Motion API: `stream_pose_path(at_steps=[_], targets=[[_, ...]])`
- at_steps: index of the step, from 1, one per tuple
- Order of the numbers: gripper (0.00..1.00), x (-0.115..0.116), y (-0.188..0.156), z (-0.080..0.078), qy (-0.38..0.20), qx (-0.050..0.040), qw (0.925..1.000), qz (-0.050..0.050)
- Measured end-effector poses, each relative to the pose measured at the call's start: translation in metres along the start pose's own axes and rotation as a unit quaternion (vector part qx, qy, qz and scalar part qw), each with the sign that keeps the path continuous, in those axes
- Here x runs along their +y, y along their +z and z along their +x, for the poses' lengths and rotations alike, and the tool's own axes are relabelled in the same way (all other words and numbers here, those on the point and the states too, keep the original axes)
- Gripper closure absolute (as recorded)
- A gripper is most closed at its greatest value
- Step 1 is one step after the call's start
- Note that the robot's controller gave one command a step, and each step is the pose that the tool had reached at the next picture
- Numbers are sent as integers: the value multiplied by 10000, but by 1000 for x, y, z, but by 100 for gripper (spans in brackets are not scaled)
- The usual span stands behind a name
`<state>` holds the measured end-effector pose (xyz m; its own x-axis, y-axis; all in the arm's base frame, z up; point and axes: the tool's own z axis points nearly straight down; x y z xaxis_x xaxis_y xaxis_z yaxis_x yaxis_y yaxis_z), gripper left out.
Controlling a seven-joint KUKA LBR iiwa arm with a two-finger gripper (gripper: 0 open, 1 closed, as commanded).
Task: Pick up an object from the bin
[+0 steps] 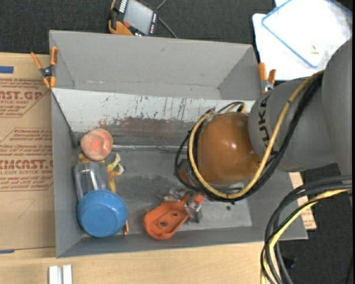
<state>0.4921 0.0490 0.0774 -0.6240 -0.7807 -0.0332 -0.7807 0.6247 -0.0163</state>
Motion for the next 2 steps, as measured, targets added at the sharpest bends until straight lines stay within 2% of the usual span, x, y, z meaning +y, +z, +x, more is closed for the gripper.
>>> stream_pose_path(at_steps=[1,2], targets=[[100,-3,-88,-4,52,12,10000,-25],[100,7,-21,-6,44,7,10000,-19]])
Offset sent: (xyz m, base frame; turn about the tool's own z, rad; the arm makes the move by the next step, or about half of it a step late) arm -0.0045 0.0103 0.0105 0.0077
